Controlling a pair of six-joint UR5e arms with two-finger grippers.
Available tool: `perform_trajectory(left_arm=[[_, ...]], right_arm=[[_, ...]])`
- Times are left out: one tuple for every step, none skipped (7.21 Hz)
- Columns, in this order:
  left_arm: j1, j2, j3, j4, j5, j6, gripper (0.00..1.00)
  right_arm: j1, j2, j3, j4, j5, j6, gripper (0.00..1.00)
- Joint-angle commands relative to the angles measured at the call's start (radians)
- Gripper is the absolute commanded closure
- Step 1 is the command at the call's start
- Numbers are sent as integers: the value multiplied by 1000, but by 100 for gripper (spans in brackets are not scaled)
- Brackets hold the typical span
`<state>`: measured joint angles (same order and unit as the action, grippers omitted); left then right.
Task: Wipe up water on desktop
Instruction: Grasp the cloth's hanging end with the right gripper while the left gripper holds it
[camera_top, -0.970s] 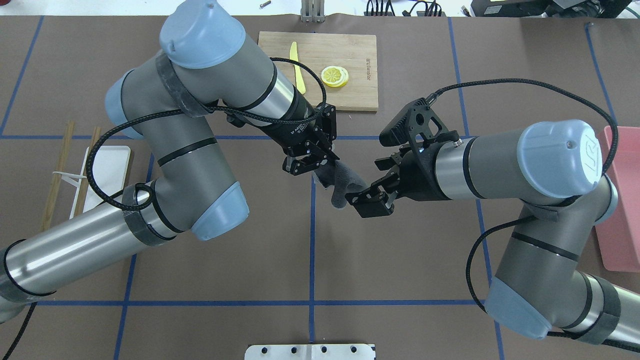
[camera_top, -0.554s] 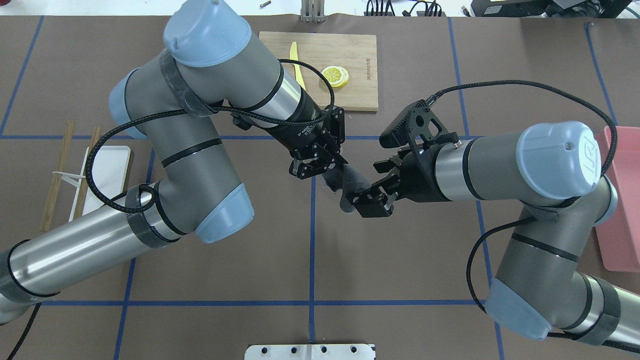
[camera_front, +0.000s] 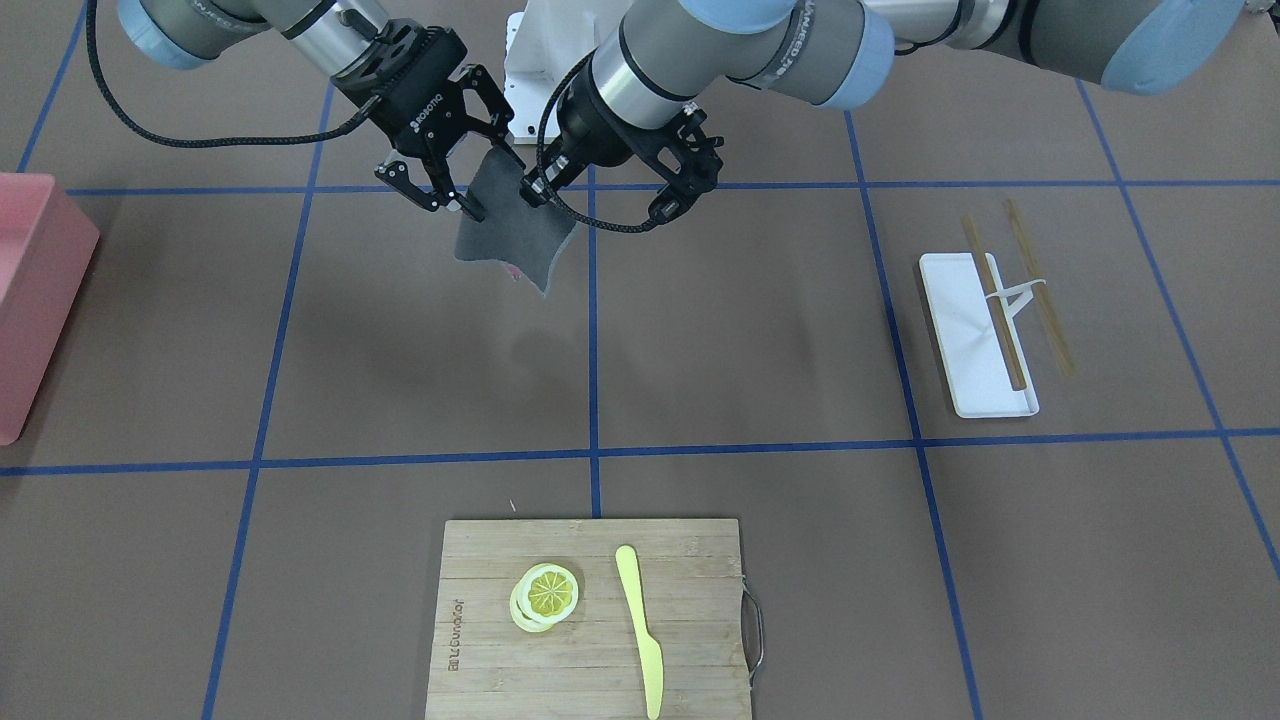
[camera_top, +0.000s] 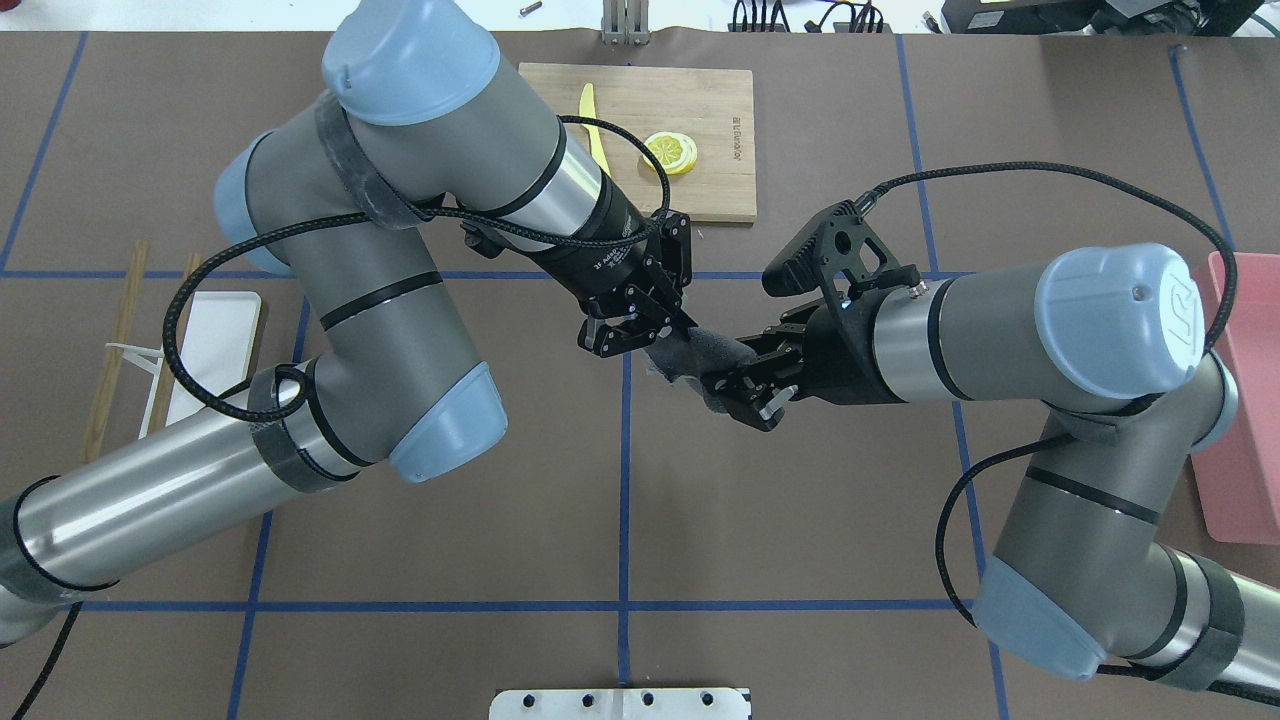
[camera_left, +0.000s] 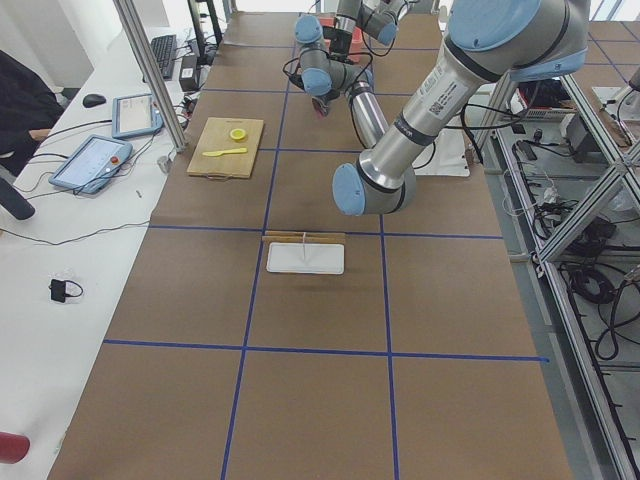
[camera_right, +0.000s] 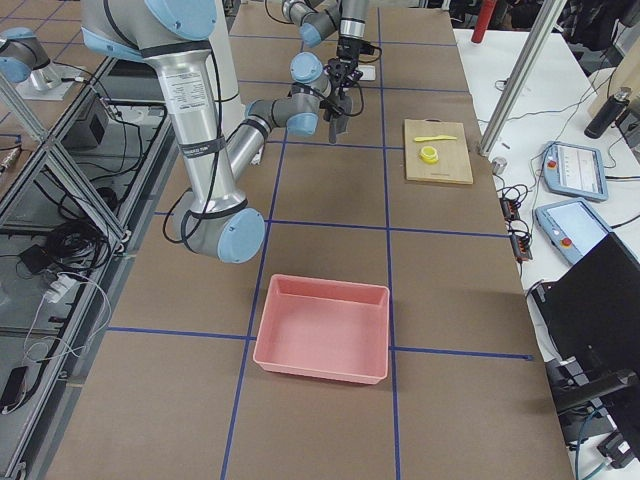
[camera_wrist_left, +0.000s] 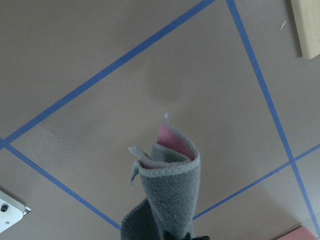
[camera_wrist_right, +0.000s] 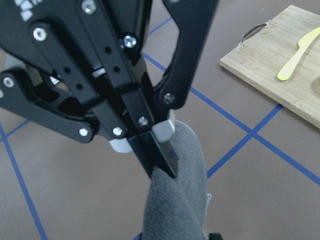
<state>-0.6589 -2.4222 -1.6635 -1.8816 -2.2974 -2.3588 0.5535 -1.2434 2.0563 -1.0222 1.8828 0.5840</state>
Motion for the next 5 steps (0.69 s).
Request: perform_trajectory(left_arm=[[-11,2,14,-1,1,12,100],[-11,2,19,-1,1,12,100],[-11,2,19,-1,3,12,100],[-11,2,18,-2,3,12,100],[-10,2,16,-8,6,18,100]], right_arm=[[0,-1,4,1,1,14,72],[0,-1,7,1,2,17,92],[0,2,7,1,1,57,100],[0,7,7,1,-1,75,100],[0,7,7,1,-1,86,100]])
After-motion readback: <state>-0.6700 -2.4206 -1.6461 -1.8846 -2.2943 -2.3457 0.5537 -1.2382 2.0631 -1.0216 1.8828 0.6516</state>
